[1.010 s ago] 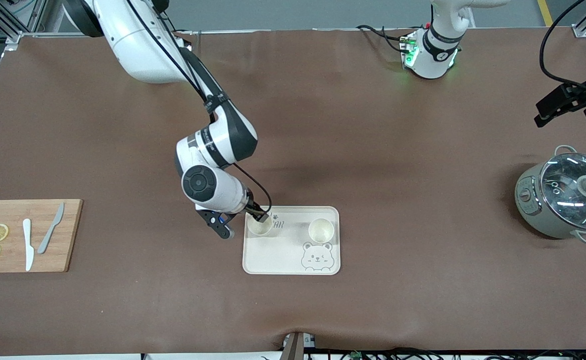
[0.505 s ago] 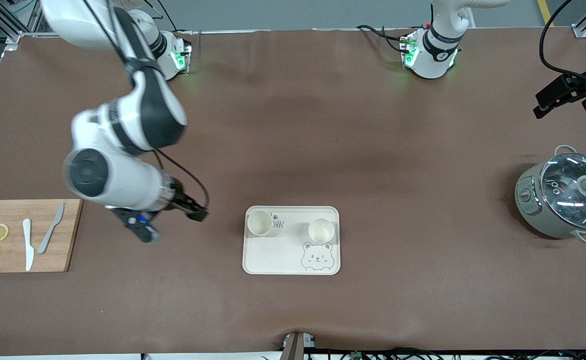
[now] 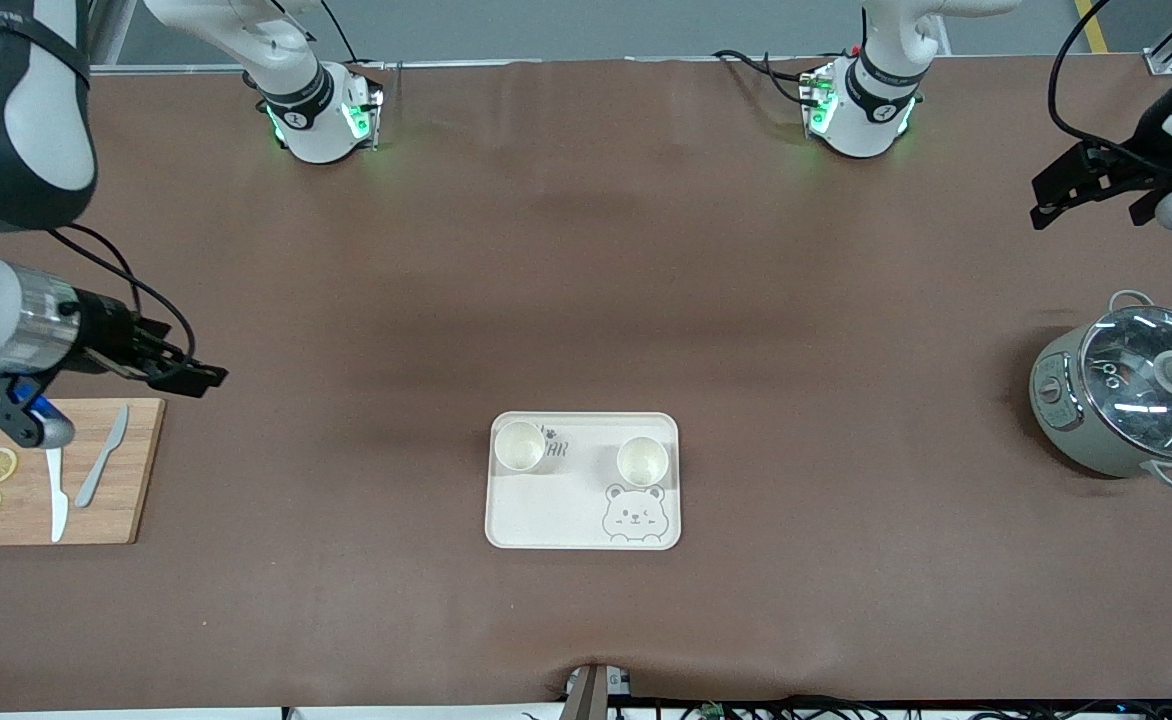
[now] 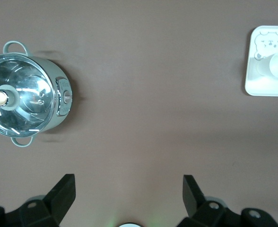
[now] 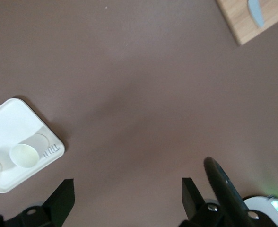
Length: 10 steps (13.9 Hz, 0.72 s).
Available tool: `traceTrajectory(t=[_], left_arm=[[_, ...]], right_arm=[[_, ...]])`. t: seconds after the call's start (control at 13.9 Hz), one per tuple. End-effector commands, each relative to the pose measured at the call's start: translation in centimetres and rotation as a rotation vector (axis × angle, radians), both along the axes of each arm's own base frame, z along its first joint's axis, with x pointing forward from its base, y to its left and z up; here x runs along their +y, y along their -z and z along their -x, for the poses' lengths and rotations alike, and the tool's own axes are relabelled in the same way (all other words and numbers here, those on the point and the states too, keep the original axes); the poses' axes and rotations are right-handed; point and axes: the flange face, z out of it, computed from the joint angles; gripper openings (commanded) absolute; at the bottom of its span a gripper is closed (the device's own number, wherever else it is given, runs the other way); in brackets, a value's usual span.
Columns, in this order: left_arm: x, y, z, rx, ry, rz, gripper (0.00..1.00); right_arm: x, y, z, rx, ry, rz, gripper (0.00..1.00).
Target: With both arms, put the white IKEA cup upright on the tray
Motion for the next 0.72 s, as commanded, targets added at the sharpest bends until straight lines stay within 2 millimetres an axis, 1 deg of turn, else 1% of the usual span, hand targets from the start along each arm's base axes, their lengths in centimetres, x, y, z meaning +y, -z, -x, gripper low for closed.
traceTrajectory(t=[0.0,0.07,0.22,0.29,0.36,0.5,0.58,0.65], left_arm=[[0.0,-0.8,0.9,0.002,0.017,0.022,1.00],[0.0,-0.8,0.9,0.002,0.017,0.022,1.00],[-0.1,-0.8,0.8,0.003,0.018,0.022,1.00],[-0.1,-0.8,0.8,0.003,0.017,0.022,1.00],[-0.2,-0.7,0.8,0.005,0.018,0.022,1.00],[-0.1,-0.7,0.9,0.009,0.017,0.021,1.00],[0.0,-1.0,1.0,0.005,0.017,0.022,1.00],[0.2,-1.2,1.1,0.003,0.015,0.022,1.00]], right_arm=[[-3.0,-1.5,3.8,-0.026,-0.121,0.015,1.00],[-4.9,-1.6,4.7,-0.050,-0.158,0.003,1.00],[-7.4,-2.2,6.3,-0.103,-0.303,-0.007,1.00],[-8.6,-2.8,6.8,-0.114,-0.351,0.004,1.00],[-9.1,-3.9,7.4,-0.131,-0.384,0.018,1.00],[-9.3,-6.0,8.8,-0.163,-0.493,0.009,1.00],[-9.4,-6.7,9.6,-0.161,-0.568,-0.005,1.00],[-10.0,-6.8,10.0,-0.154,-0.602,-0.014,1.00]])
